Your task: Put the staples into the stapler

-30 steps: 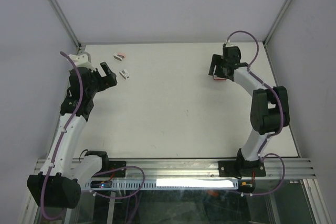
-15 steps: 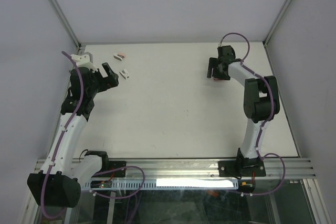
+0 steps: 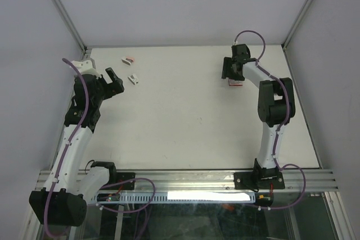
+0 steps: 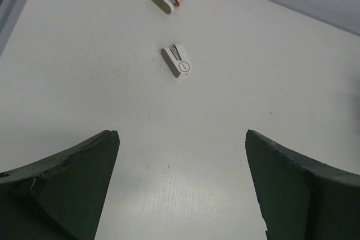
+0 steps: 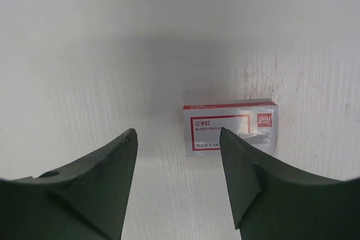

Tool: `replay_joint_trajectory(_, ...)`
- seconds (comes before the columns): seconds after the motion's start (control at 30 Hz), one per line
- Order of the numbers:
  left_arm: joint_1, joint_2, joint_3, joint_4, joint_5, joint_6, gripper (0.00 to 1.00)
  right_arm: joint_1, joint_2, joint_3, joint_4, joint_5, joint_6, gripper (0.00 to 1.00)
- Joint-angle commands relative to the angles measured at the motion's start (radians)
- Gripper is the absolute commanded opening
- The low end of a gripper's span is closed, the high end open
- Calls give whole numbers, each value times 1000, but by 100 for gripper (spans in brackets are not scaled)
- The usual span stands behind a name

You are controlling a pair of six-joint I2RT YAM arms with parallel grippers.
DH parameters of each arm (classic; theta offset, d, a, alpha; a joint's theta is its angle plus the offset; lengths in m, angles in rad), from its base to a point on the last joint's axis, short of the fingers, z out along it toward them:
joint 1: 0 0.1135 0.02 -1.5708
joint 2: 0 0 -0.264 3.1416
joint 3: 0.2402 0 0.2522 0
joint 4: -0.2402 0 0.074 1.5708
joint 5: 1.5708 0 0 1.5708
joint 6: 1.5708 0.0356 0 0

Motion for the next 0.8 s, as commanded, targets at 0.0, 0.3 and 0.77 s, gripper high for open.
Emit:
replay_joint_trajectory(0.0,6,-42,-2,47,-53,-24,99,1,22,68,-12,43,-20,63)
replay_joint_trajectory(0.3,6,-42,-6,47,-54,-23,99,1,68,93,-31,44,-22,63)
replay_joint_trajectory(0.77,6,-50,-7,48,-26,-14,99,61,-43,-101,-60,-31,56,62)
